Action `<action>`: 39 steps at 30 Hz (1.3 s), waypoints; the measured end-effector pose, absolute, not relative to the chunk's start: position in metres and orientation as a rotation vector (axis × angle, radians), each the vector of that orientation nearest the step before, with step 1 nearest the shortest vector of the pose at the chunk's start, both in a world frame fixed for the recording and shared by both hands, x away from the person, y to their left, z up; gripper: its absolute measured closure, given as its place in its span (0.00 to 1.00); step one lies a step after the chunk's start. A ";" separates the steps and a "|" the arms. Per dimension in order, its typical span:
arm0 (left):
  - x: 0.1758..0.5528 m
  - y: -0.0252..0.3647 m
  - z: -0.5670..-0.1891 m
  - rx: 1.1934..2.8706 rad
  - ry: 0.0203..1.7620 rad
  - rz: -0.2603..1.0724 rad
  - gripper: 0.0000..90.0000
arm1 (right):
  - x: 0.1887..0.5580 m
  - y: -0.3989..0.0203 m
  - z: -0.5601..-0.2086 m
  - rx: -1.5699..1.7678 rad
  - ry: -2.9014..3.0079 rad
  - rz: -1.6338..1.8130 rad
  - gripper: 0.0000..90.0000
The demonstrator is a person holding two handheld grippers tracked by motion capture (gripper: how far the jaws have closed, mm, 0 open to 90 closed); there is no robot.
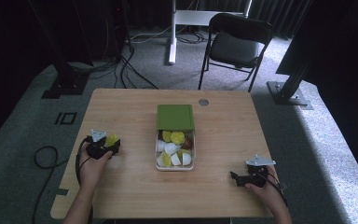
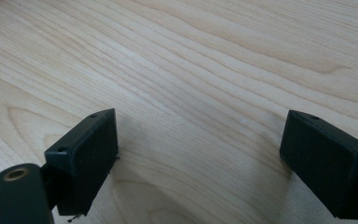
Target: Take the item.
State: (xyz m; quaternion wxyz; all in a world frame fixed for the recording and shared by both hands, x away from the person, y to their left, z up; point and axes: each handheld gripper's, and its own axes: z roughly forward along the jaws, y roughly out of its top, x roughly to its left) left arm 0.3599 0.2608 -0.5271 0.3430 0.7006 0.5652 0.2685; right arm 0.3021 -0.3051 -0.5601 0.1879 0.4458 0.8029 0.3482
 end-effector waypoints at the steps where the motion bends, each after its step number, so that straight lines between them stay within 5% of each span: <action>1: 0.360 0.260 -0.529 1.828 1.473 0.696 0.44 | 0.302 -0.305 -0.560 1.255 2.259 0.980 0.12; 20: 0.371 0.252 -0.537 1.911 1.424 0.714 0.43 | 0.302 -0.305 -0.560 1.254 2.259 0.980 0.12; 27: 0.371 0.252 -0.534 1.908 1.385 0.695 0.22 | 0.302 -0.305 -0.560 1.254 2.259 0.980 0.12; 39: 0.348 0.252 -0.516 1.821 1.255 0.712 0.19 | 0.302 -0.305 -0.560 1.254 2.259 0.980 0.12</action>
